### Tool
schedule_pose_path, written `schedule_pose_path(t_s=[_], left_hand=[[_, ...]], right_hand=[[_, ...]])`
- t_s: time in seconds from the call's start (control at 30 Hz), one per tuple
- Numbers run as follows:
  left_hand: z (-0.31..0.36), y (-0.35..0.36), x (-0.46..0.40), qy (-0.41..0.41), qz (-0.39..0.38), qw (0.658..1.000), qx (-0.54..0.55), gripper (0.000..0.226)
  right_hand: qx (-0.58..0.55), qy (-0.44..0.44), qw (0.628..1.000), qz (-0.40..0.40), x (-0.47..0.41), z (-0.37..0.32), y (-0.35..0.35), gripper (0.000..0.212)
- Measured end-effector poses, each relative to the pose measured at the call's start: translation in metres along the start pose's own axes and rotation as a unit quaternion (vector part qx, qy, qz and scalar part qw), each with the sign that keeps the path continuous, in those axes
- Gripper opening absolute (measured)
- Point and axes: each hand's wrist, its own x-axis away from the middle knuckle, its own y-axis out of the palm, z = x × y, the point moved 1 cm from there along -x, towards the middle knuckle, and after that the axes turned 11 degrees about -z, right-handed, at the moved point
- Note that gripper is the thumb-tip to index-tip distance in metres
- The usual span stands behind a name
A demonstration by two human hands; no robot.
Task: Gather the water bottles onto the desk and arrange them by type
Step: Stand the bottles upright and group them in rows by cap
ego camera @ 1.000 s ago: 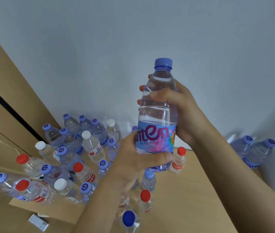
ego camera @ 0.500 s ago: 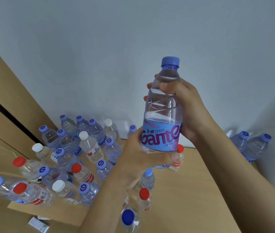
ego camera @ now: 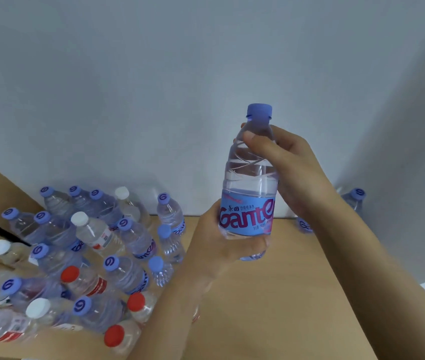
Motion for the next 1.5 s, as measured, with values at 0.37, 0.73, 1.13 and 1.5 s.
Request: schedule_pose_path(t_s=[0.37, 0.73, 1.13, 1.5], left_hand=[[-0.043, 0.067, -0.057, -0.050, -0.078, 0.996, 0.012, 0.053], [-0.147, 0.097, -0.103, -0.149, -0.051, 0.986, -0.063, 0.058], [-0.247, 0.107, -0.117, -0.208, 0.033, 0.973, -0.091, 0.074], [-0.280, 0.112, -0.127, -0.168, 0.088, 0.978, -0.087, 0.068]], right_hand=[[0.037, 0.033, 0.997, 0.062, 0.029, 0.023, -0.101, 0.019], [0.110, 0.165, 0.980, -0.021, 0.052, 0.107, -0.162, 0.018], [0.151, 0.242, 0.956, -0.060, 0.075, 0.176, -0.174, 0.019], [0.152, 0.207, 0.965, -0.046, 0.079, 0.204, -0.174, 0.040]])
